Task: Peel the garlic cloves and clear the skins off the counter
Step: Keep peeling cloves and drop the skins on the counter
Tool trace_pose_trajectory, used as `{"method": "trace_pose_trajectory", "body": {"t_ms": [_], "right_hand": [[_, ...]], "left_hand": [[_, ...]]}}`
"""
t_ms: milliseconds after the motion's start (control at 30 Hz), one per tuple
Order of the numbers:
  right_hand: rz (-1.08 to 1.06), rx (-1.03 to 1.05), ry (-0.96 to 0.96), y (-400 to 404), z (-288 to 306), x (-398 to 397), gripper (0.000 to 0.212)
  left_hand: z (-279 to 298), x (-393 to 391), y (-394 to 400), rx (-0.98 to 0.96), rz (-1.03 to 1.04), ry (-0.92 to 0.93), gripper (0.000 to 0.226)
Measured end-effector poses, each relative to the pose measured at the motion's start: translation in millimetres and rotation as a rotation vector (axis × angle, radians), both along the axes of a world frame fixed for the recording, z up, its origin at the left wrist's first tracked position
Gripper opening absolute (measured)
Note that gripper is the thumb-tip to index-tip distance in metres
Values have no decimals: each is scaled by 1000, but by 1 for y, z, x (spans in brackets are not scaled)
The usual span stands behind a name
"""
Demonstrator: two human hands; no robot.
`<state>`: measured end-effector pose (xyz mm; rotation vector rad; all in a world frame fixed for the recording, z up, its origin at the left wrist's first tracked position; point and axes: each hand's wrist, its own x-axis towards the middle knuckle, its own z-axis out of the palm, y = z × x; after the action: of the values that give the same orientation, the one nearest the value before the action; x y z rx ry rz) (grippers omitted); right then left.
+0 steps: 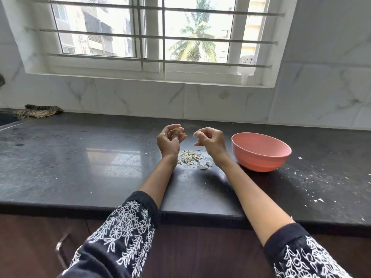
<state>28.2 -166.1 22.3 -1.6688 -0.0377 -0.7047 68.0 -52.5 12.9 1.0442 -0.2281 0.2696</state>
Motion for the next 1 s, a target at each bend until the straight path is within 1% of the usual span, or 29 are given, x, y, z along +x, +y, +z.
{"method": "trace_pose_trajectory", "body": {"t_ms": [100, 167, 200, 300, 333, 400, 467, 567, 700, 833, 1000], "right_hand": [[-19, -25, 25, 1, 1, 0, 24], [-43, -88, 33, 0, 1, 0, 28], [-62, -144, 26, -1, 1, 1, 26], [-138, -309, 9, -4, -1, 3, 7], [-156, -341, 15, -4, -1, 3, 10], [-150, -374, 6, -2, -1, 4, 13], [-150, -447, -21, -1, 0, 2, 8], [-186, -571, -28, -3, -1, 2, 7], [-204, -650, -16, -5, -3, 1, 9], [-221, -670, -8, -4, -2, 0, 11], [-235, -686, -1, -4, -3, 0, 12]], "left_hand": [[-1, 2, 0, 31, -30, 6, 13], [-3, 4, 0, 72, -54, 0, 13], [-4, 4, -1, 87, -66, -8, 13], [-4, 2, -2, 115, -85, -24, 11], [-4, 2, -2, 134, -86, -27, 9], [-6, 3, -2, 219, -80, -53, 7], [-8, 3, -3, 363, -72, -114, 6], [-11, 2, -5, 567, -2, -215, 9], [-13, 1, -4, 699, 96, -284, 20], [-14, 2, -4, 756, 137, -306, 23], [-13, 3, -4, 713, 126, -294, 13]]}}
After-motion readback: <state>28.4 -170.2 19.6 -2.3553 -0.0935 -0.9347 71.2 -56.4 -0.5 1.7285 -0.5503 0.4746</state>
